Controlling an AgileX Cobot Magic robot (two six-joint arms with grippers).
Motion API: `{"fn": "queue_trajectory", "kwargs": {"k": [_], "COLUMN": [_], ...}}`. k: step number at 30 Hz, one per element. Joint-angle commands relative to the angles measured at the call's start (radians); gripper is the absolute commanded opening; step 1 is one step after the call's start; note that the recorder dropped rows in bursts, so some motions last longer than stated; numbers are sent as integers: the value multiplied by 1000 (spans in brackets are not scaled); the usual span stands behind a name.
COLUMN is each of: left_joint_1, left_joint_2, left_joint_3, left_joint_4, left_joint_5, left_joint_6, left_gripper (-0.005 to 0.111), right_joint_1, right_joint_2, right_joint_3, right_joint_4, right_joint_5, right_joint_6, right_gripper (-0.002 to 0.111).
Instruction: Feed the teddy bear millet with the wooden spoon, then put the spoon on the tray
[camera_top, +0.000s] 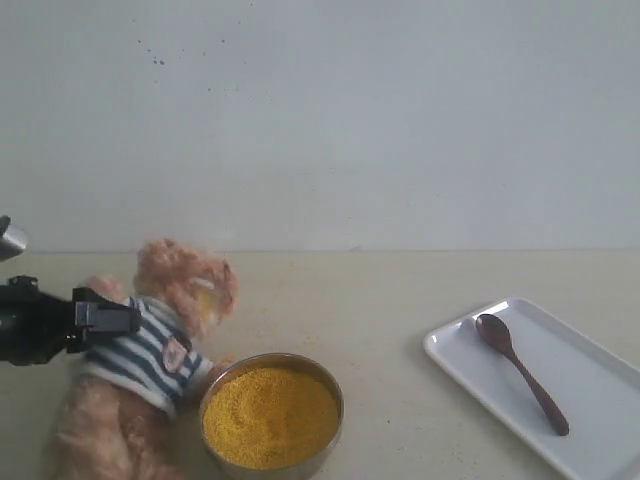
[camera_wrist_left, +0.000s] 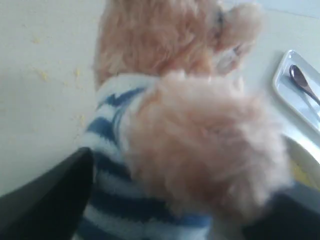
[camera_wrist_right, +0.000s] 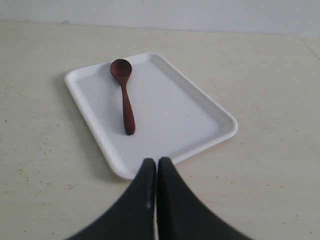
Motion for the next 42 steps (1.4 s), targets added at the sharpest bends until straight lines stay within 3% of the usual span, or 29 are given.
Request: {"fn": "queue_trajectory", "kwargs": {"k": [1, 13, 21, 26, 29, 31, 34, 42], "left_joint_1": [-2, 25, 131, 148, 148, 148, 148, 148], "left_joint_2": [113, 75, -123, -292, -388, -448, -545, -659], "left_joint_3": [-5, -34, -34, -41, -63, -76, -93, -189], "left_joint_4": [-15, -15, -15, -15, -15, -15, -15, -15], "left_joint_5": [10, 32, -82, -219, -371, -472, -561, -542], "left_joint_6": [9, 72, 41, -39, -129, -184, -259, -337], "left_gripper": [100, 102, 102, 100, 81, 58, 10, 5], "right_joint_1": [-4, -4, -4, -4, -4, -4, -4, -4], "right_joint_2": [-3, -3, -3, -3, -3, -3, -3, -3], "right_joint_3": [-1, -1, -1, -1, -1, -1, -1, -1], "right_joint_4": [-5, -5, -5, -5, -5, -5, -5, -5], "right_joint_5": [2, 2, 2, 2, 2, 2, 2, 2], "right_joint_6": [0, 0, 0, 0, 0, 0, 0, 0], "right_gripper": [0, 0, 0, 0, 0, 0, 0, 0]}}
